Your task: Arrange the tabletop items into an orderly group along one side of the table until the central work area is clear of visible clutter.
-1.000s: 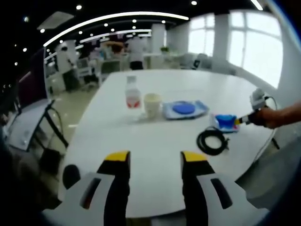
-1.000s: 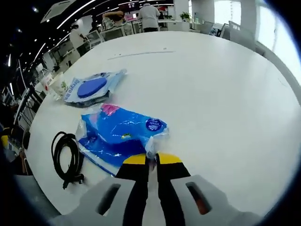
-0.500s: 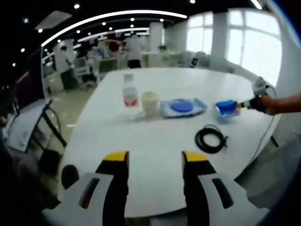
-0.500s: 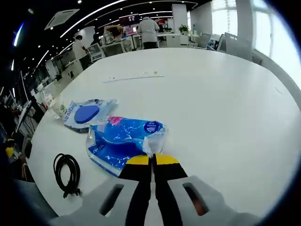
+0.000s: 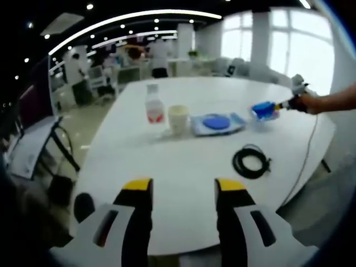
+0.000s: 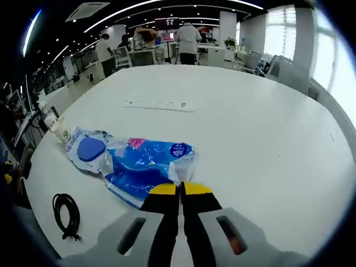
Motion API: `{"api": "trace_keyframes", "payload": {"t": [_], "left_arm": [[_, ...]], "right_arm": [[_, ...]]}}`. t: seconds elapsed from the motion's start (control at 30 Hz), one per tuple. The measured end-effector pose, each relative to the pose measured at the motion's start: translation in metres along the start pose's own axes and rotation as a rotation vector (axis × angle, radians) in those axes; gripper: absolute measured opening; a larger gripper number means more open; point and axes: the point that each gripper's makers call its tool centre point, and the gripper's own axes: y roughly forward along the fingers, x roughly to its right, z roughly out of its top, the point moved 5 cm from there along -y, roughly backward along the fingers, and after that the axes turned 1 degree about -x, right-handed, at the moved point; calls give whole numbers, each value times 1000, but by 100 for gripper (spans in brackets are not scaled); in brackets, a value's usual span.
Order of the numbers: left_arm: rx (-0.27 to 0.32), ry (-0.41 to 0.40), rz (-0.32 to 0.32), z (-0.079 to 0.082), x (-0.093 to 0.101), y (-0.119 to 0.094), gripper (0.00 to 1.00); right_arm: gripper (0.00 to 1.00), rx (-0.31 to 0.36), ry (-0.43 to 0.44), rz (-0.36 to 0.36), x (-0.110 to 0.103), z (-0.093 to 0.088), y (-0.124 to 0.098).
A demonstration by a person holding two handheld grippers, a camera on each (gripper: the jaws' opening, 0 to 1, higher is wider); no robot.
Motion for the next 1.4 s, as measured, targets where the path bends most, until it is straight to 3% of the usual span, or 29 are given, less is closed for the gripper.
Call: {"api": "trace_keyframes", "payload": {"t": [0.23,0.27,0.33,0.8,1.13,1.4], "left_arm": [[-13,34,-3,-1,4,0,43],[-17,45,-3,-1,5,1,43],[-23,51,-9,-1,6,2,42],[-51,78,-16,-4,9,4,44],[-65,74,-18,-5,9,6,44],[-74,82,-15,-6,10,6,44]], "right_arm": [[1,-43,-54,38,2,3,11],[1,-54,-58,48,28,15,34],[1,-60,-69,57,33,13,42],[1,-111,-119,67,28,-4,78],[1,-138,-140,55,33,-16,90],[2,-139,-126,50,21,-19,75]]}}
